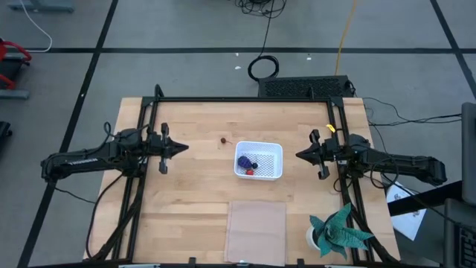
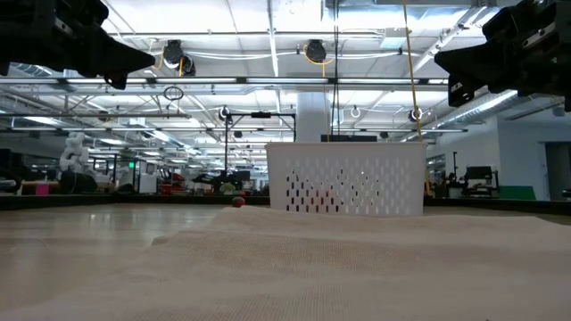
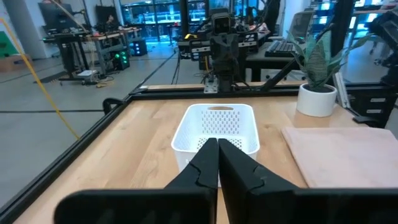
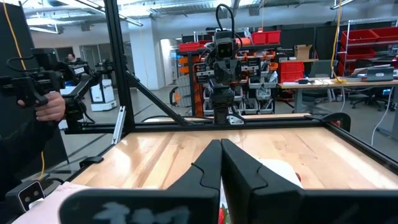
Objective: Pick and placing Produce into tupperware
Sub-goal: Put the red cherry into the white basket
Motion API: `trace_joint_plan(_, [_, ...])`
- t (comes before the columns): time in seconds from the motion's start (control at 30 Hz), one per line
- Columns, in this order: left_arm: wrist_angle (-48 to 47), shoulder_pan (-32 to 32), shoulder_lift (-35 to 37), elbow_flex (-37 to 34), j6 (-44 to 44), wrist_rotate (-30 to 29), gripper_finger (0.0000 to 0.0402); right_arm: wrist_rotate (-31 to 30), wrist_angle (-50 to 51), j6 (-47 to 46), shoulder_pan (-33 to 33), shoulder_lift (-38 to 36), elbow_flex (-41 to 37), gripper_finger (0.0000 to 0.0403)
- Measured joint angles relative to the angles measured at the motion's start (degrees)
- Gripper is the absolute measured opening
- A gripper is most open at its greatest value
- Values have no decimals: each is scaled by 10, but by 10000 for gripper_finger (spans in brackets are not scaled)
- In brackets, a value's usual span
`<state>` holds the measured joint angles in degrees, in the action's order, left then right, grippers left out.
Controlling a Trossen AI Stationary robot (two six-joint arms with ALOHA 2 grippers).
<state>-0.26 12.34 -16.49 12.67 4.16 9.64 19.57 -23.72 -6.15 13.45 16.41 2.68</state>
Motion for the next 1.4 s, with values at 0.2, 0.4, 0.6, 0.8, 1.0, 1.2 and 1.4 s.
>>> trace_joint_plan(0.2, [0,0,0,0,-3,-22,15,0,0,0,0,0,0,0])
trace_joint_plan(0.4, [-1,0,0,0,-2,-22,2,0,0,0,0,0,0,0])
trace_joint_plan(0.6, [0,0,0,0,0,-23,19,0,0,0,0,0,0,0])
trace_joint_plan(0.8, [0,0,0,0,1,-23,25,0,0,0,0,0,0,0])
trace_joint_plan(1.0, [0,0,0,0,1,-23,26,0,0,0,0,0,0,0])
trace_joint_plan(1.2, [0,0,0,0,1,-23,26,0,0,0,0,0,0,0])
trace_joint_plan(1.4, [12,0,0,0,30,-23,26,0,0,0,0,0,0,0])
